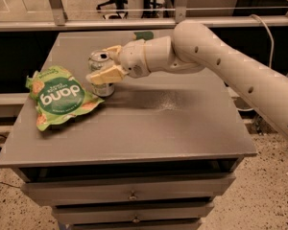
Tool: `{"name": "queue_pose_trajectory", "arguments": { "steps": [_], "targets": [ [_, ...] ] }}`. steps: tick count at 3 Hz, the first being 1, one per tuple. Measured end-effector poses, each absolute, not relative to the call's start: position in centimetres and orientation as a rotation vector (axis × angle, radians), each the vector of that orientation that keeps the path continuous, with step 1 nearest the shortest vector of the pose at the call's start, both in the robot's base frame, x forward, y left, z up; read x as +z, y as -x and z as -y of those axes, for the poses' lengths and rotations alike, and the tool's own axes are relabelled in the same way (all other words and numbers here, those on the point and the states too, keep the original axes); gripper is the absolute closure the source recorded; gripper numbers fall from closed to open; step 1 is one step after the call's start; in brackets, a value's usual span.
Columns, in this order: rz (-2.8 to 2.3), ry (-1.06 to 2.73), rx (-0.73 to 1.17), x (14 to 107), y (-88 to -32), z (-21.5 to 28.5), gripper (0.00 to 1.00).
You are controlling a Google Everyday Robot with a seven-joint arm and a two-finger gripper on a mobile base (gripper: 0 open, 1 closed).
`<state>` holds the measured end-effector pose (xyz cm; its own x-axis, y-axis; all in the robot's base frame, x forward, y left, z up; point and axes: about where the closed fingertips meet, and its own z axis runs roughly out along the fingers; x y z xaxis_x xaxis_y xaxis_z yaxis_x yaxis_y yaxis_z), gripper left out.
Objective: Move 7up can near green rice chip bag
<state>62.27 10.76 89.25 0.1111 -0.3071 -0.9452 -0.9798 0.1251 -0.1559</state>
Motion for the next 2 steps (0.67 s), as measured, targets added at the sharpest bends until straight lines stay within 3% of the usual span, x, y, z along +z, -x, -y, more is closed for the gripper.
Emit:
{"name": "queue_pose_trajectory", "arguments": {
  "steps": [1, 2],
  "targets": [
    [-1.387, 1.372, 0.84, 89.3, -62.3, -10.8, 0.01],
    [-1.388, 1.38, 0.806, 89.7, -62.4, -9.0, 0.0]
  ]
}}
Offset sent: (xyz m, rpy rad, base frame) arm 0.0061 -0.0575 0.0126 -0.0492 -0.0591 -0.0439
